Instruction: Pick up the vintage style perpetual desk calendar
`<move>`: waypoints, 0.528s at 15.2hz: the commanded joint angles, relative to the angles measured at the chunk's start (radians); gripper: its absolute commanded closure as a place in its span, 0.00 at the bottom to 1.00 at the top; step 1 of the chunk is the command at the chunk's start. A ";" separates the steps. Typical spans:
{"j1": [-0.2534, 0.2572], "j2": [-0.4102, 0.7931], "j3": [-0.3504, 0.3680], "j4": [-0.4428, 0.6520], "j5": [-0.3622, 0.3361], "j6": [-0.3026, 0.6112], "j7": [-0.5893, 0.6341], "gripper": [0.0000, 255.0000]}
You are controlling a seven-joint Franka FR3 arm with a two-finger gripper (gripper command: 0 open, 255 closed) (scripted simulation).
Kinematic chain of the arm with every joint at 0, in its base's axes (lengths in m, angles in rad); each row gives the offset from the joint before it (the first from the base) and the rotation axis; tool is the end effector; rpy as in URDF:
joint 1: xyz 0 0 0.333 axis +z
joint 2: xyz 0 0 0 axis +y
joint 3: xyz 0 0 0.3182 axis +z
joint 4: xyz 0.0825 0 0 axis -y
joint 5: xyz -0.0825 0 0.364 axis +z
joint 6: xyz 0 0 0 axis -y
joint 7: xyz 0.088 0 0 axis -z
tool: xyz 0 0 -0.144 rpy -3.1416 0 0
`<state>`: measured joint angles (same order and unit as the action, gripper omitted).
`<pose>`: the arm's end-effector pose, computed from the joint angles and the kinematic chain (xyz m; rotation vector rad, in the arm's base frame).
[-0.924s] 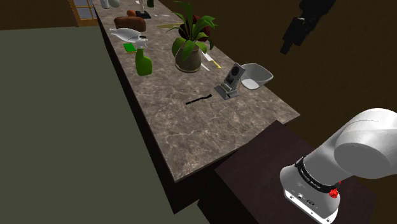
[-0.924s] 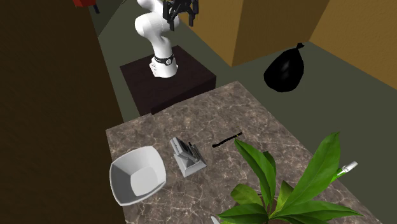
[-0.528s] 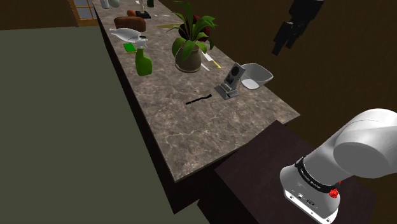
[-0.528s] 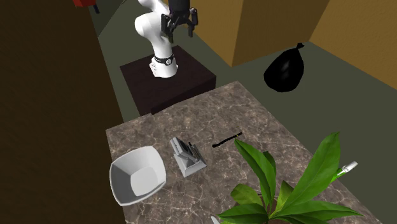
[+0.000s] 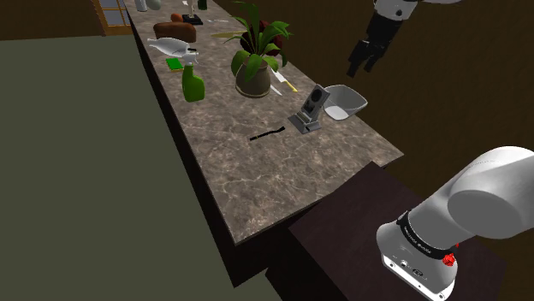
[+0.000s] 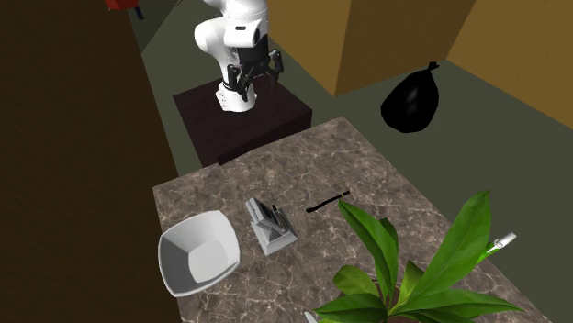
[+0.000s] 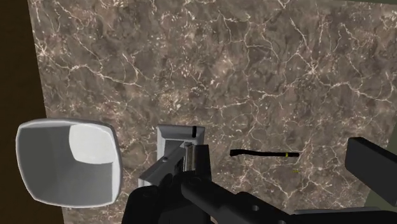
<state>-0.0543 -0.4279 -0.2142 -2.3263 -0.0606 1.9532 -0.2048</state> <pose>0.3939 -0.1197 0.4743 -3.1201 0.0400 -0.0826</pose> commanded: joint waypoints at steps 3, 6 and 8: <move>-0.002 0.137 -0.065 0.046 0.053 0.089 -0.069 0.00; -0.002 0.252 -0.107 0.100 0.115 0.142 -0.128 0.00; -0.004 0.332 -0.130 0.143 0.165 0.169 -0.172 0.00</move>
<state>-0.0555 -0.1354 -0.3293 -2.2072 0.0794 2.1108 -0.3499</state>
